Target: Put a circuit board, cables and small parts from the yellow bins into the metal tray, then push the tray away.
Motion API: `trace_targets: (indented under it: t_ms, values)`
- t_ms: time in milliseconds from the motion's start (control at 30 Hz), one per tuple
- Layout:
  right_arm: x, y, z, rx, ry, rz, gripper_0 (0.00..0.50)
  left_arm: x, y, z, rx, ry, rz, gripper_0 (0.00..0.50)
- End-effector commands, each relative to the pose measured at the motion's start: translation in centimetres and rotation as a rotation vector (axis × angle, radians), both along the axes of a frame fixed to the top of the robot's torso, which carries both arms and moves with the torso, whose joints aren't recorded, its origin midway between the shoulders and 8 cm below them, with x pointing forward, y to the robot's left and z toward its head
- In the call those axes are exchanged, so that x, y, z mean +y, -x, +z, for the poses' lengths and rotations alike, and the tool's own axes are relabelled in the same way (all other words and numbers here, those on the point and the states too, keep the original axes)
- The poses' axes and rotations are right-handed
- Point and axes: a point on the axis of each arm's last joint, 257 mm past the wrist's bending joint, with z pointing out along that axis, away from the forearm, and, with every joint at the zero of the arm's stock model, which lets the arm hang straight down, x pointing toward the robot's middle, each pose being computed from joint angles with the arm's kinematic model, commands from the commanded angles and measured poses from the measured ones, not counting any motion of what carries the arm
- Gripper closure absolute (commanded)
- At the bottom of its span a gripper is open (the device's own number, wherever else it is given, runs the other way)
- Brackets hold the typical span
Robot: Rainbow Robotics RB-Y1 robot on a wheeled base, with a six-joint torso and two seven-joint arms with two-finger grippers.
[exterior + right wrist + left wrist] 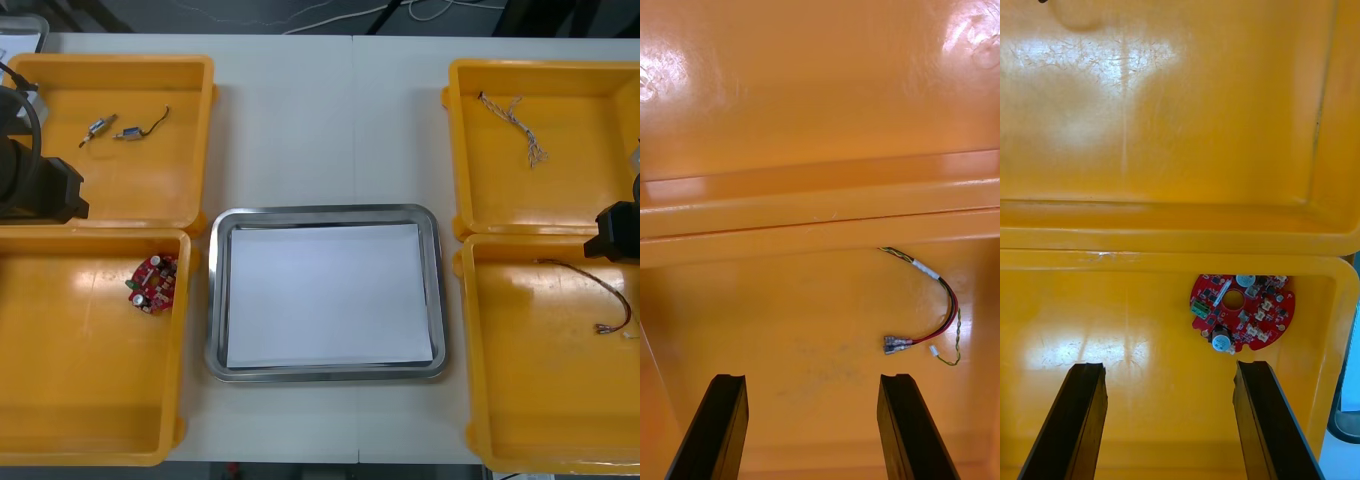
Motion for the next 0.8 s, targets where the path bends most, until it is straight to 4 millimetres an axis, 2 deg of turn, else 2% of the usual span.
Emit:
trace_targets:
  t_ms: [33, 800]
  values:
    - [-0.59, -0.34, 0.65, -0.029, 0.007, 0.015, 0.000, 1.06, -0.11, 1.43, -0.042, -0.051, -0.029, 0.000]
    - [-0.59, -0.34, 0.65, -0.029, 0.007, 0.015, 0.000, 1.06, -0.11, 1.43, -0.042, -0.051, -0.029, 0.000]
